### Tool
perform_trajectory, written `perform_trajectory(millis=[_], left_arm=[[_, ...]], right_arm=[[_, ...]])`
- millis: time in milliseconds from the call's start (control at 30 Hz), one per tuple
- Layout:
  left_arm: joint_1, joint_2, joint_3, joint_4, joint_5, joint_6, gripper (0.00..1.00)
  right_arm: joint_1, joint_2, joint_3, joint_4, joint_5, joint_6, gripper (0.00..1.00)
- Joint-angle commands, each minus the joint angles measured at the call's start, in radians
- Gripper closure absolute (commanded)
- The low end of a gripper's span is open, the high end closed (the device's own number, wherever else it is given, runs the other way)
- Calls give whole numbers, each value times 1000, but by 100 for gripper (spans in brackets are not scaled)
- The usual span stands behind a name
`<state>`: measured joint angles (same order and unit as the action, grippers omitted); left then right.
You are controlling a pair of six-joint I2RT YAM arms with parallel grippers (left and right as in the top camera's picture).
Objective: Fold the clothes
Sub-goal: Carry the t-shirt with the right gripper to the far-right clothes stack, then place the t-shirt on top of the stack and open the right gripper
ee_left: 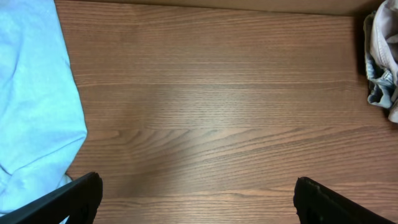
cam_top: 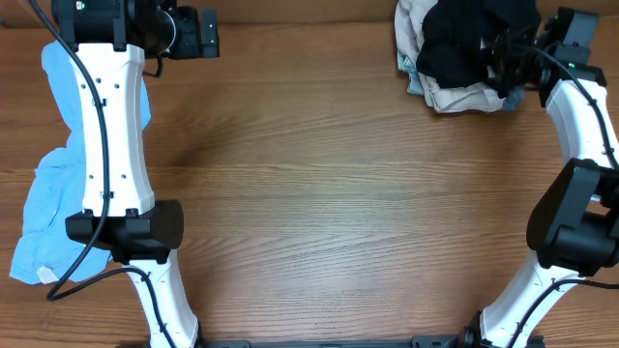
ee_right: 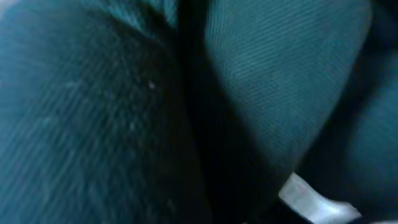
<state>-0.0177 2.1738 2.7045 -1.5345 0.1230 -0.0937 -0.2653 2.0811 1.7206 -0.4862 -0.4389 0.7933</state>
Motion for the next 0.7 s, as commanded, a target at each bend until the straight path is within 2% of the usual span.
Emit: perform_trajectory(millis=[0, 100, 133, 300, 467, 567, 667], left_arm=[[-3, 14, -2, 8, 2, 26, 0], [-3, 14, -2, 22, 1, 26, 0], [-3, 14, -2, 25, 1, 26, 0], [-3, 14, -2, 27, 2, 26, 0], [-3, 14, -2, 29, 1, 26, 0], [-3, 14, -2, 29, 1, 26, 0], [-3, 14, -2, 29, 0, 27, 0]], right_arm=[[-20, -60, 14, -106, 58, -203, 42], [-27, -102, 14, -173, 108, -278, 5], [-28, -118, 14, -186, 114, -302, 0], [-29, -200, 16, -232, 161, -335, 0], [-27, -269, 16, -214, 163, -432, 0], [-19, -288, 16, -140, 186, -459, 0], [7, -280, 16, 18, 257, -462, 0]])
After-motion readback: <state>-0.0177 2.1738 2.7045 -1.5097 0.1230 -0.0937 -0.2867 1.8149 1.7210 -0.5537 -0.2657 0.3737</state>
